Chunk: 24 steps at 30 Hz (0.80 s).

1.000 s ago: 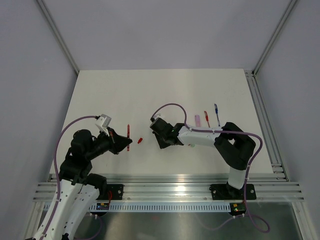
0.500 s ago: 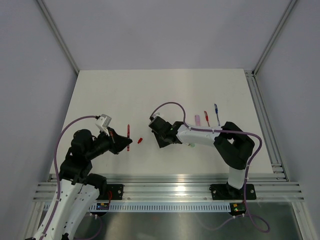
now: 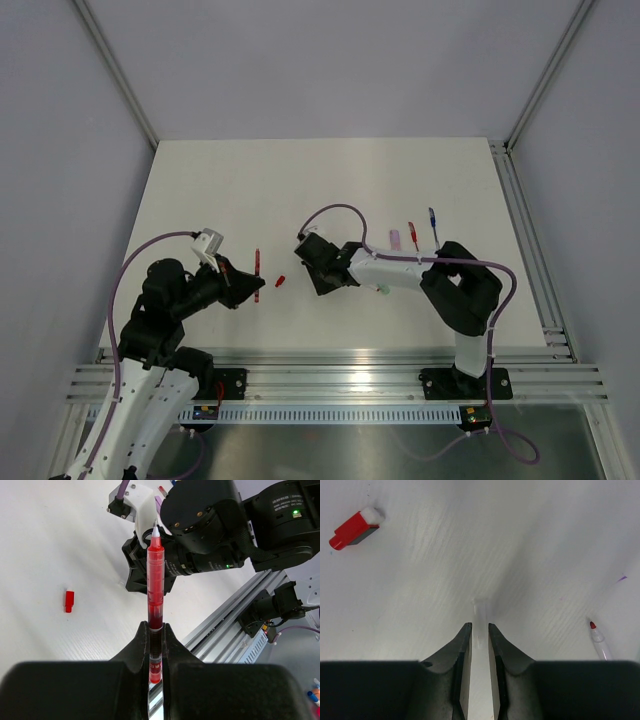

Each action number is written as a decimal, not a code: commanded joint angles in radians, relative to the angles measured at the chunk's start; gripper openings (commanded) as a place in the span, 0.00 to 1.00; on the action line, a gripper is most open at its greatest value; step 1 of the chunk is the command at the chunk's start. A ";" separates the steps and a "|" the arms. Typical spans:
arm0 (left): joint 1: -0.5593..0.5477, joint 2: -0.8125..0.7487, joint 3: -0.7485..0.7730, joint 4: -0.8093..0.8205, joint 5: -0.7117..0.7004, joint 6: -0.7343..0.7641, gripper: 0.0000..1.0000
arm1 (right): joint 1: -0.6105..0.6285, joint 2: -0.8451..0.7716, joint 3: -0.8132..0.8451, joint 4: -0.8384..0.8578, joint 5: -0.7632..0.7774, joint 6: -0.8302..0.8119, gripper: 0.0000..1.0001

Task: Insert the pens into the pen caps

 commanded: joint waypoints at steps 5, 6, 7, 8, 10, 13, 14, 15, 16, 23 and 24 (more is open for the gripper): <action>-0.004 -0.012 0.034 0.022 -0.008 0.019 0.00 | 0.005 0.047 0.055 -0.026 0.010 0.000 0.25; -0.003 -0.016 0.034 0.024 -0.010 0.019 0.00 | 0.005 0.052 0.060 -0.031 0.010 -0.001 0.24; -0.003 -0.018 0.035 0.021 -0.010 0.019 0.00 | 0.005 0.055 0.063 -0.033 0.010 0.000 0.24; -0.003 -0.016 0.035 0.021 -0.011 0.018 0.00 | 0.005 0.061 0.067 -0.036 0.011 0.002 0.23; -0.003 -0.013 0.035 0.021 -0.010 0.021 0.00 | 0.005 0.067 0.070 -0.045 0.023 0.000 0.23; -0.003 -0.016 0.034 0.021 -0.010 0.019 0.00 | 0.005 0.089 0.090 -0.066 0.031 0.000 0.23; -0.003 -0.016 0.035 0.021 -0.011 0.018 0.00 | 0.006 0.098 0.098 -0.069 0.034 0.000 0.23; -0.003 -0.016 0.035 0.021 -0.013 0.019 0.00 | 0.005 0.099 0.101 -0.076 0.033 0.002 0.24; -0.003 -0.012 0.035 0.021 -0.013 0.019 0.00 | 0.005 0.100 0.101 -0.076 0.033 0.000 0.25; -0.003 -0.010 0.035 0.019 -0.014 0.019 0.00 | 0.005 0.115 0.125 -0.082 0.043 0.000 0.25; -0.003 -0.009 0.035 0.019 -0.014 0.019 0.00 | 0.005 0.116 0.127 -0.083 0.046 0.000 0.25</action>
